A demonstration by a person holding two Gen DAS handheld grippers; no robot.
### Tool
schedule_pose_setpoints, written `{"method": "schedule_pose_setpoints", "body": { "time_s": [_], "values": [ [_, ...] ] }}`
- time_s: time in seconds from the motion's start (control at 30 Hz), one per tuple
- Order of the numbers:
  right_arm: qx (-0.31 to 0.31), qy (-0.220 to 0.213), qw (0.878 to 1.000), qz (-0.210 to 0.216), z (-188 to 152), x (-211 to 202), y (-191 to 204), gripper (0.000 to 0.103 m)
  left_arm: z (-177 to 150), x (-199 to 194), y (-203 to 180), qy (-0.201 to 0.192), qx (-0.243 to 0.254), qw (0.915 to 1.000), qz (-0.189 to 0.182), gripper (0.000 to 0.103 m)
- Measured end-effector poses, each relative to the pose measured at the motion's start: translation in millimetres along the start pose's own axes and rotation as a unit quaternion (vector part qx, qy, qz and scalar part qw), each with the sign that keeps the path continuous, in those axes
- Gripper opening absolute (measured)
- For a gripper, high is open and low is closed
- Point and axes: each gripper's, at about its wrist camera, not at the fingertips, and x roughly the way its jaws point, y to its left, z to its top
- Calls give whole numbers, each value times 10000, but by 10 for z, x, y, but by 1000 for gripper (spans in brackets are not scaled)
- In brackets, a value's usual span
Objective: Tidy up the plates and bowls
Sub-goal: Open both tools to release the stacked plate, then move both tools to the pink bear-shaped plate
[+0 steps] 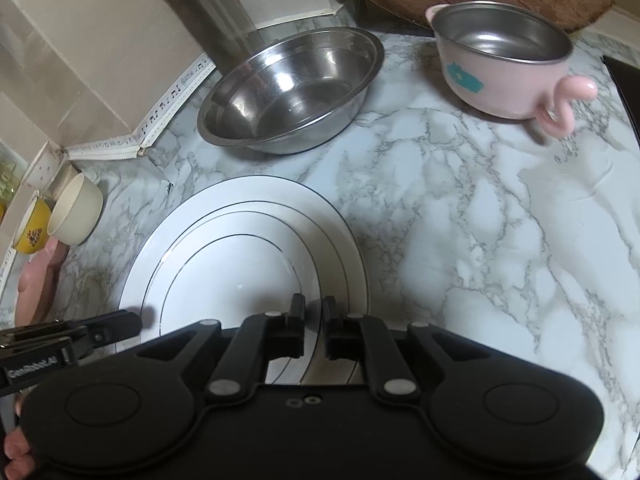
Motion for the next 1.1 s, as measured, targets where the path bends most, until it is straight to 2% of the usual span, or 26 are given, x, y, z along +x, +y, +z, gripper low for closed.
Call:
{"method": "schedule_pose_setpoints", "body": {
  "time_s": [0.27, 0.33, 0.47, 0.6, 0.73, 0.83, 0.9, 0.97, 1.1],
  "values": [
    [-355, -36, 9990, -256, 0, -31, 127, 24, -24, -87, -38, -118, 102, 9999, -37, 13],
    [-364, -93, 9989, -274, -4, -89, 137, 32, -30, -117, -49, -173, 142, 9997, -15, 13],
    [-489, -256, 9982, -240, -32, -244, 206, 39, -39, -205, -72, -276, 222, 9994, -40, 13],
    [-620, -445, 9969, -186, -76, -416, 304, 52, -51, -323, -98, -395, 310, 9987, -27, 13],
    [-829, -619, 9945, -135, -109, -572, 432, 60, -71, -457, -106, -525, 401, 9978, 42, 13],
    [-989, -770, 9921, -95, -145, -685, 540, 66, -85, -548, -72, -607, 405, 9973, 54, 18],
    [-1108, -888, 9898, -70, -172, -754, 624, 70, -101, -617, -32, -713, 375, 9968, -3, 27],
    [-1201, -1023, 9875, -29, -199, -817, 708, 74, -122, -691, -1, -818, 370, 9960, 32, 32],
    [-1392, -1278, 9820, 61, -250, -923, 895, 83, -158, -839, 66, -965, 350, 9947, 107, 33]
  ]
}}
